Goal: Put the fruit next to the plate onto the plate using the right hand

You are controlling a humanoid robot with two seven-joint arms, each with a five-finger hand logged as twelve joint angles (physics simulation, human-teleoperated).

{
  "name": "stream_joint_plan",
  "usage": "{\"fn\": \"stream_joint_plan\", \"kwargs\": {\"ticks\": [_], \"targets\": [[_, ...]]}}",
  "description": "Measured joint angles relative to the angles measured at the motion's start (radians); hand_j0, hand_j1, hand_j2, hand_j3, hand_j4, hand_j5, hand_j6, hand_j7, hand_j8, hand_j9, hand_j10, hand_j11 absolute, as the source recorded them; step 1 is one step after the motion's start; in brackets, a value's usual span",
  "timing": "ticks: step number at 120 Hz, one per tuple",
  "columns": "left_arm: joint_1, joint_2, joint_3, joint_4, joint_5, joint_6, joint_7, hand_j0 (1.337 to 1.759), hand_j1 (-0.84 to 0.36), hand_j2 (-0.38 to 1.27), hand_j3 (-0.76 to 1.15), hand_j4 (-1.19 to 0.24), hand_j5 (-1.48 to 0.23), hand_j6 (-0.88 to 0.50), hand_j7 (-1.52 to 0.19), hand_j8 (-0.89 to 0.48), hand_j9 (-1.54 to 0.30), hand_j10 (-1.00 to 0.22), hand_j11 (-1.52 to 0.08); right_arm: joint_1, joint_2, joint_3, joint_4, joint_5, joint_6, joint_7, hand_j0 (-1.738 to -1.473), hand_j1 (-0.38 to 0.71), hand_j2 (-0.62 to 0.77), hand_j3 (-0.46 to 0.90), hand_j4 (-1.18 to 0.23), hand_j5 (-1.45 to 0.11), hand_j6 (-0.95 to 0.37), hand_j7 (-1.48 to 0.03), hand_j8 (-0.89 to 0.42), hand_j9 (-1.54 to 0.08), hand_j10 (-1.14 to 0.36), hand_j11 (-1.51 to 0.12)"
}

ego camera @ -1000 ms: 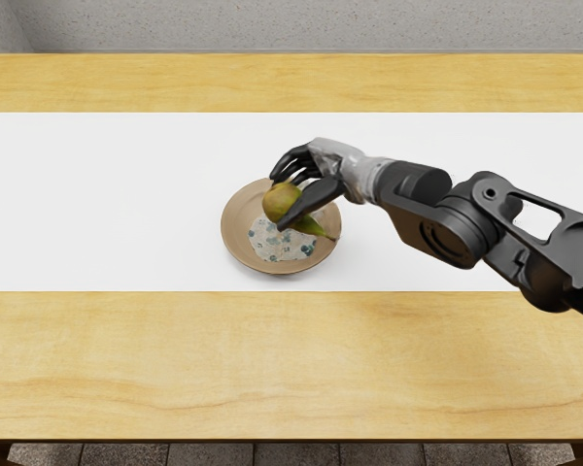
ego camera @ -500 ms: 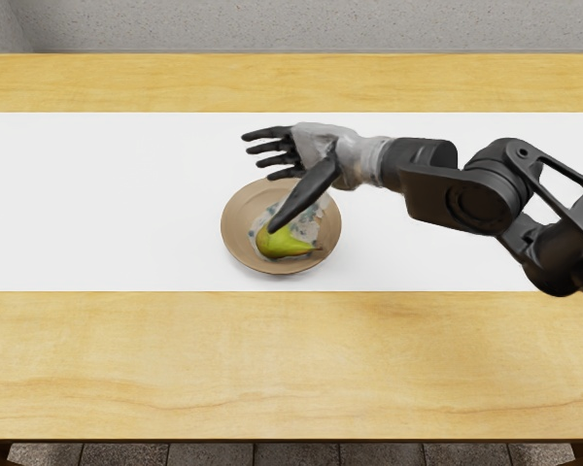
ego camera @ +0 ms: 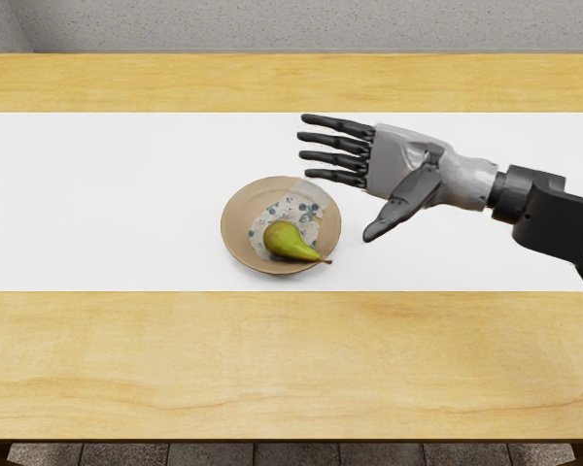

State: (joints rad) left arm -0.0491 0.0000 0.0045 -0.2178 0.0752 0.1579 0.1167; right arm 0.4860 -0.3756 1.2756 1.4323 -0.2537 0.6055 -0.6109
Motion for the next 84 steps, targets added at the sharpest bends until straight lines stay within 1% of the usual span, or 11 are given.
{"fn": "stream_joint_plan", "kwargs": {"ticks": [10, 26, 40, 54, 69, 84], "targets": [[0.0, 0.0, 0.0, 0.0, 0.0, 0.0, 0.0, 1.658, 0.34, 0.0, 0.0, 0.0, -0.01, 0.0, -0.01, 0.0, -0.01, 0.0, -0.01, -0.05, -0.057, 0.053, 0.0, 0.032, 0.003, 0.0, -1.658, -0.31, 0.0, 0.0, -0.03, -0.04, -0.03, -0.04, -0.03, -0.04, -0.03, -0.04], [0.0, 0.0, -0.001, 0.0, 0.0, -0.001, 0.0, 1.658, 0.34, 0.0, 0.0, 0.0, -0.01, 0.0, -0.01, 0.0, -0.01, 0.0, -0.01, -0.104, -0.128, 0.112, -0.004, 0.073, 0.005, 0.0, -1.658, -0.32, 0.0, 0.0, -0.03, -0.04, -0.03, -0.04, -0.03, -0.04, -0.03, -0.04], [-0.001, 0.0, -0.002, 0.0, 0.0, -0.001, 0.0, 1.658, 0.34, 0.0, 0.0, 0.0, -0.01, 0.0, -0.01, 0.0, -0.01, 0.0, -0.01, -0.177, -0.168, 0.207, -0.011, 0.086, 0.005, 0.0, -1.658, -0.32, 0.0, 0.0, -0.03, -0.03, -0.02, -0.03, -0.02, -0.03, -0.02, -0.03], [-0.002, 0.0, -0.003, 0.0, 0.0, 0.0, 0.0, 1.658, 0.34, 0.0, 0.0, 0.0, -0.01, 0.0, -0.01, 0.0, -0.01, 0.0, -0.01, -0.244, -0.195, 0.302, -0.037, 0.092, 0.005, 0.0, -1.658, -0.32, 0.0, 0.0, -0.02, -0.03, -0.02, -0.03, -0.02, -0.03, -0.02, -0.03], [-0.003, 0.0, -0.003, 0.0, 0.0, 0.0, 0.0, 1.658, 0.34, 0.0, 0.0, 0.0, -0.01, 0.0, -0.01, 0.0, -0.01, 0.0, -0.01, -0.273, -0.21, 0.35, -0.072, 0.094, 0.005, 0.0, -1.658, -0.32, 0.0, 0.0, -0.02, -0.03, -0.02, -0.03, -0.02, -0.03, -0.02, -0.03], [-0.003, 0.0, -0.003, 0.0, 0.0, 0.0, 0.0, 1.658, 0.34, 0.0, 0.0, 0.0, -0.01, 0.0, -0.01, 0.0, -0.01, 0.0, -0.01, -0.281, -0.209, 0.363, -0.086, 0.095, 0.005, 0.0, -1.658, -0.32, 0.0, 0.0, -0.02, -0.03, -0.02, -0.03, -0.02, -0.03, -0.02, -0.03]]}}
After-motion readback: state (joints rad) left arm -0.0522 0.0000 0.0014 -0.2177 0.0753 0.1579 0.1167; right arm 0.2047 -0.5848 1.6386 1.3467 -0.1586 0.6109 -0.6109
